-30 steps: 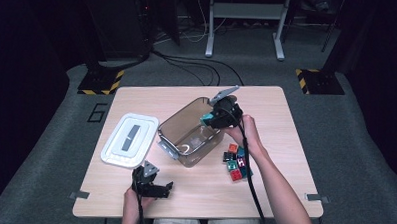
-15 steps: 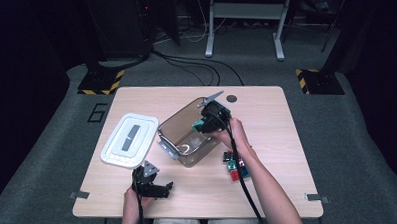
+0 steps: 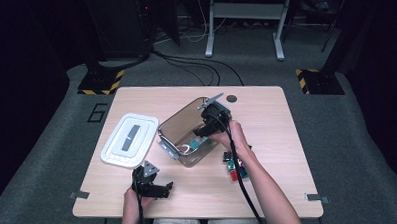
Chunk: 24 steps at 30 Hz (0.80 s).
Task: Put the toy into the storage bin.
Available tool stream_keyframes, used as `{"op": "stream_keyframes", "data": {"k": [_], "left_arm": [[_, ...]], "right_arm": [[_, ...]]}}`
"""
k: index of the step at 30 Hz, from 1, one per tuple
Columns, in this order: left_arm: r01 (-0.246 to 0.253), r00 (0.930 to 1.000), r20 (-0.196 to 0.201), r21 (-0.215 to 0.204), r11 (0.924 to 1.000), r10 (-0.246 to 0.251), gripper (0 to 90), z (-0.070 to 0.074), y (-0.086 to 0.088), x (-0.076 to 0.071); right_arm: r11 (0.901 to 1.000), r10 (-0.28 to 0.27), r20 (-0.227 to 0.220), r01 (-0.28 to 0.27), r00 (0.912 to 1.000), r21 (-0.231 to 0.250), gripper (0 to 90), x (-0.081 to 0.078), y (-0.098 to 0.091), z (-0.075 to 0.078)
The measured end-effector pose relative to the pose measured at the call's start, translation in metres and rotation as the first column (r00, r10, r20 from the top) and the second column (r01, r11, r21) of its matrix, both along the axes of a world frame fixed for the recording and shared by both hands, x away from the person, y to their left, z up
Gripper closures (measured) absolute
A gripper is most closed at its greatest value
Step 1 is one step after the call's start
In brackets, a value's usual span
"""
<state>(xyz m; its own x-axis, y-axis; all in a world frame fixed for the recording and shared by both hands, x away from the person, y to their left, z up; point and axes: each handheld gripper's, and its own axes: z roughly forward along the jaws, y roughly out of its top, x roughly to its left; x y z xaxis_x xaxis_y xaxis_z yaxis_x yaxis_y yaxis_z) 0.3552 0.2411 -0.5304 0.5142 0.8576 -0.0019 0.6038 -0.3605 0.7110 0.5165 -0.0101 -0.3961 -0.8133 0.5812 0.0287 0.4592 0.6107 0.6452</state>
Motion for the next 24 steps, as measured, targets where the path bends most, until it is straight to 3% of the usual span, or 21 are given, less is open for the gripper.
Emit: {"op": "stream_keyframes", "data": {"k": [3, 8, 16, 24], "left_arm": [[0.0, 1.0, 0.0, 0.0, 1.0, 0.0, 0.8, 0.0, 0.0, 0.0], [0.0, 1.0, 0.0, 0.0, 1.0, 0.0, 0.8, 0.0, 0.0, 0.0], [-0.001, 1.0, 0.001, 0.0, 1.0, 0.001, 0.8, 0.0, 0.0, 0.0], [-0.003, 1.0, 0.006, 0.001, 1.0, 0.003, 0.8, 0.0, 0.0, 0.0]], "right_arm": [[0.9999, -0.007, 0.001, 0.007, 1.0, 0.012, 22.6, -0.002, -0.003, 0.001], [0.9998, -0.001, 0.026, 0.001, 0.9997, 0.02, 15.2, -0.009, -0.009, 0.009], [0.9993, 0.009, 0.065, -0.011, 0.9978, 0.035, 12.3, -0.026, -0.027, 0.023], [0.9978, -0.036, 0.1, 0.03, 0.9943, 0.058, 10.9, -0.036, -0.056, 0.03]]}}
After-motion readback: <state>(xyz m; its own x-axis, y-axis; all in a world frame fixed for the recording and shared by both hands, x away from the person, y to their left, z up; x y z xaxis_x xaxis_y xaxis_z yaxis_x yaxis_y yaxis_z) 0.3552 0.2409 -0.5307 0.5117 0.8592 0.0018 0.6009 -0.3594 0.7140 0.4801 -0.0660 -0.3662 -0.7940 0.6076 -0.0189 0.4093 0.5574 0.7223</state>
